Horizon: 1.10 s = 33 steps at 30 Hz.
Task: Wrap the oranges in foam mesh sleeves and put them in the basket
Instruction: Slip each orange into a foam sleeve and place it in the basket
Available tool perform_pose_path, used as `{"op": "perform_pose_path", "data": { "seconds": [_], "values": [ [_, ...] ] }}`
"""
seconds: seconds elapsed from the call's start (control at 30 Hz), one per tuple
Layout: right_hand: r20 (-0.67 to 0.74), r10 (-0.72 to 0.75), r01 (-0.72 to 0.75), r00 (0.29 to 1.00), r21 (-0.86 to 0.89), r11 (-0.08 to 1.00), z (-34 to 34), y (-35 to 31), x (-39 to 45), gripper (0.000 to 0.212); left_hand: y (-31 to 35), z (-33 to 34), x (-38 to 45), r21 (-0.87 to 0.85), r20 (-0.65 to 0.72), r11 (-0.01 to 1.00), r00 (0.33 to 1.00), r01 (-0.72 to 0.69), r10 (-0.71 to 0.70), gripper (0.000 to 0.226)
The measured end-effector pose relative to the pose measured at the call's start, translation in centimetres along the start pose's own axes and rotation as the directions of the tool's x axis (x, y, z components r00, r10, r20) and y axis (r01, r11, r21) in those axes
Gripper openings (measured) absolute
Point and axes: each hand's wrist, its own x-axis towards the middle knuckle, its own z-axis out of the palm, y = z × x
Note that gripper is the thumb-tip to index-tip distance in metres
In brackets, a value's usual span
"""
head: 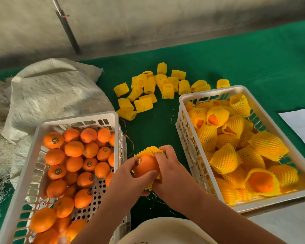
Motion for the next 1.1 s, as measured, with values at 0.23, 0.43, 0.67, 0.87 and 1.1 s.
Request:
{"op": "perform_pose_path", "data": {
  "seconds": [0.23,0.43,0.67,0.87,1.1],
  "values": [
    [-0.087,-0.091,0.086,0.992,-0.054,0.995,0.4,-2.6,-1.7,0.059,-0.2,0.3,-0.8,0.361,-0.270,0.900,0.897,-0.242,0.349,0.070],
    [-0.130,-0.101,0.094,0.986,-0.060,0.994,-0.4,-3.2,-1.7,0.061,-0.7,-0.9,-0.8,0.157,-0.066,0.945,0.952,-0.286,0.299,0.057],
    [-0.098,-0.177,0.169,0.979,-0.083,0.982,0.1,-4.0,-2.7,0.049,-1.8,-0.3,-0.8,0.371,-0.357,0.885,0.837,-0.280,0.415,0.048],
    [-0.095,-0.318,0.309,0.944,-0.093,0.946,-1.1,-4.2,-3.0,0.040,-2.2,-0.5,-1.0,0.252,-0.410,0.882,0.781,-0.399,0.471,0.045],
    [-0.208,0.024,0.031,0.978,0.260,0.965,-1.4,-3.4,-1.8,0.094,-2.2,-0.9,-0.8,0.357,-0.379,0.824,0.738,-0.440,0.558,0.070]
  ]
}}
